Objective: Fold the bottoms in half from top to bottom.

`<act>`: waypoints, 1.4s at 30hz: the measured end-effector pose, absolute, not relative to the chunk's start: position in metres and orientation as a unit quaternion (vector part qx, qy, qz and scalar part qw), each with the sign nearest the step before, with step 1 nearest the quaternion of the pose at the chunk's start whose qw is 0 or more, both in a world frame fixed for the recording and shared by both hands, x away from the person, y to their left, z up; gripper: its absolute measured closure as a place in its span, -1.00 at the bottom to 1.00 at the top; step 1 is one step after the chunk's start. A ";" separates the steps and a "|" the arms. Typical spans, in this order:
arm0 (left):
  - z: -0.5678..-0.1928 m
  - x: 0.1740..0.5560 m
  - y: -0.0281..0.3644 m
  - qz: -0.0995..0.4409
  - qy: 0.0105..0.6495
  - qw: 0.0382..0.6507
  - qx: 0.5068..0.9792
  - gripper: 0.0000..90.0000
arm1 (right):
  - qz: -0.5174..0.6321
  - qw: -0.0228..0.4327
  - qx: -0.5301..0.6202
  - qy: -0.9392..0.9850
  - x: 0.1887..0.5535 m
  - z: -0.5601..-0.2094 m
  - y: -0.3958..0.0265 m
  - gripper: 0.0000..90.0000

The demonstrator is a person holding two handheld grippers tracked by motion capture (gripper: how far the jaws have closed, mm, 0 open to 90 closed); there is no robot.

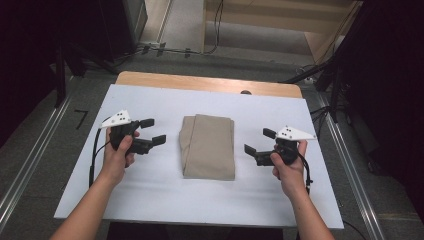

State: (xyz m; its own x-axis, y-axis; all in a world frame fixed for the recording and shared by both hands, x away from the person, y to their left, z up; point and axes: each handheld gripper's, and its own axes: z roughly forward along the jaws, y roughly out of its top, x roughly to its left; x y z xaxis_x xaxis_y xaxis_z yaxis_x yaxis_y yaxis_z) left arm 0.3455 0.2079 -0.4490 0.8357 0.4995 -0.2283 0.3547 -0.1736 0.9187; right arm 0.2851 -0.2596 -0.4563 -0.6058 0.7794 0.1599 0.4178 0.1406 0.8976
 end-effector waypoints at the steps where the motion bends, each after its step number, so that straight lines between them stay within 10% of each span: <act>1: -0.452 0.340 0.211 0.064 0.279 0.576 0.766 -0.73 | 0.513 0.178 0.408 0.734 0.279 -0.458 -0.262 -1.00; 42: -0.497 0.250 0.331 0.090 0.323 0.587 0.737 -1.00 | 0.493 0.214 0.484 0.691 0.163 -0.526 -0.375 -1.00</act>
